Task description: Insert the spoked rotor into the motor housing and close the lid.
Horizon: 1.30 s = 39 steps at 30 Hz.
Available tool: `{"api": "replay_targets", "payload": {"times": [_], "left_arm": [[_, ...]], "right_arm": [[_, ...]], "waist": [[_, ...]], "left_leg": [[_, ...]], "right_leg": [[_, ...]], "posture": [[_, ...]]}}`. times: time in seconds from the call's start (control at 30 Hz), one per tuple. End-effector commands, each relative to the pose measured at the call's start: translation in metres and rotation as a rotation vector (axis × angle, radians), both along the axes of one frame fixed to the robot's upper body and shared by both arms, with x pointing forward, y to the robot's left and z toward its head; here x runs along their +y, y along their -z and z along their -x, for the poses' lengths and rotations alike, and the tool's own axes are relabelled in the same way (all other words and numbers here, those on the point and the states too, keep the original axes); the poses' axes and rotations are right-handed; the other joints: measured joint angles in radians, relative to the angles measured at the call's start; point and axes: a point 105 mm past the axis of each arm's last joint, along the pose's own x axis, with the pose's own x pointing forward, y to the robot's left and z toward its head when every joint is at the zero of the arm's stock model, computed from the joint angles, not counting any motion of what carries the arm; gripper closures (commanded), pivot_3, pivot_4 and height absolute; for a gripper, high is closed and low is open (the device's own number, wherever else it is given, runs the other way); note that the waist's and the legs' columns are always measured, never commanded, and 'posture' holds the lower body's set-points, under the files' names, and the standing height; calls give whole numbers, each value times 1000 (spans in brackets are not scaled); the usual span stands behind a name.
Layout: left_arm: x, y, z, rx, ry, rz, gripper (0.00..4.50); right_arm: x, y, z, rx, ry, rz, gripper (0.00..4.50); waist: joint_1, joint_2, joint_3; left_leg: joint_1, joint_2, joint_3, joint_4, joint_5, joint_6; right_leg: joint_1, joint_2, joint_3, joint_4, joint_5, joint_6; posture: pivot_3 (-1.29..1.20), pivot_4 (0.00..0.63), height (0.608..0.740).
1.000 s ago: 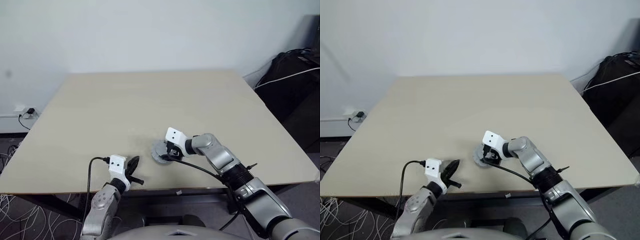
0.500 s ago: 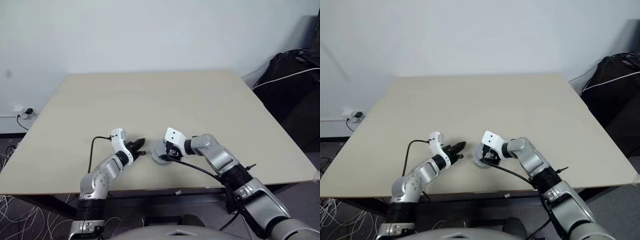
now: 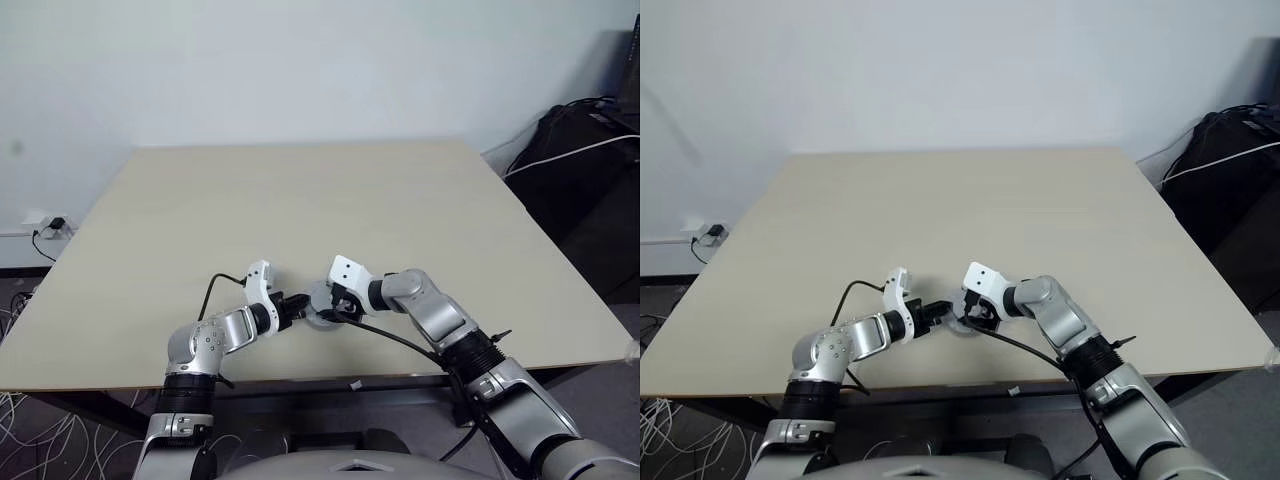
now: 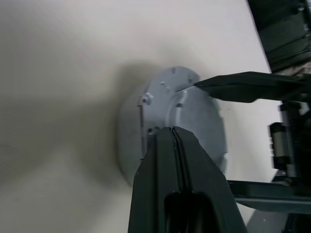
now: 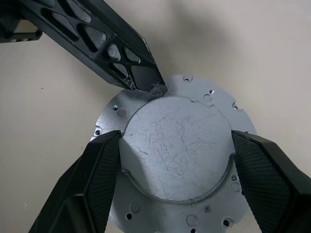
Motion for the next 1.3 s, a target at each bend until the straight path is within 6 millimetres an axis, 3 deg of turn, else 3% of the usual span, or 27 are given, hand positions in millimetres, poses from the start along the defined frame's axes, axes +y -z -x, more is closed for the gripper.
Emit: {"api": "replay_targets", "payload": {"times": [0.03,0.57,0.63,0.7,0.83,1.0,1.3], "left_arm": [[1,-8,-10,-31,-23,-22,4500],[-9,2,-2,78,45,-5,4500],[-10,2,-1,80,53,-2,4500],[-10,3,0,81,60,1,4500],[-11,3,2,81,68,3,4500],[-11,3,4,81,72,8,4500],[-15,4,6,82,81,24,4500]], "right_arm": [[-46,60,26,183,130,230,1235],[-37,53,25,187,149,154,1235],[-36,50,23,183,163,127,484],[-34,45,23,188,168,89,14],[-31,34,21,172,191,25,14],[-25,14,19,154,207,-94,14],[-10,-60,10,99,297,-530,14]], "waist": [[0,0,0],[2,0,0],[1,0,0],[2,0,0],[3,-1,1],[5,-4,2],[8,-4,8]], "left_leg": [[0,0,0,0,0,0],[1,-1,-1,0,1,-1],[0,-1,-1,0,1,-1],[0,-1,-1,0,1,-1],[-2,-1,-1,0,0,-1],[-4,-2,-2,0,0,0],[-14,-3,-3,1,0,0]], "right_leg": [[0,0,0,0,0,0],[1,-1,0,0,1,2],[1,0,0,0,1,1],[1,0,0,0,1,1],[-1,0,0,-1,0,1],[-3,-1,0,-2,0,0],[-12,-2,0,-2,1,1]], "posture": [[0,0,740],[0,0,740],[0,0,740],[0,0,740],[0,0,740],[0,0,740],[0,0,740]]}}
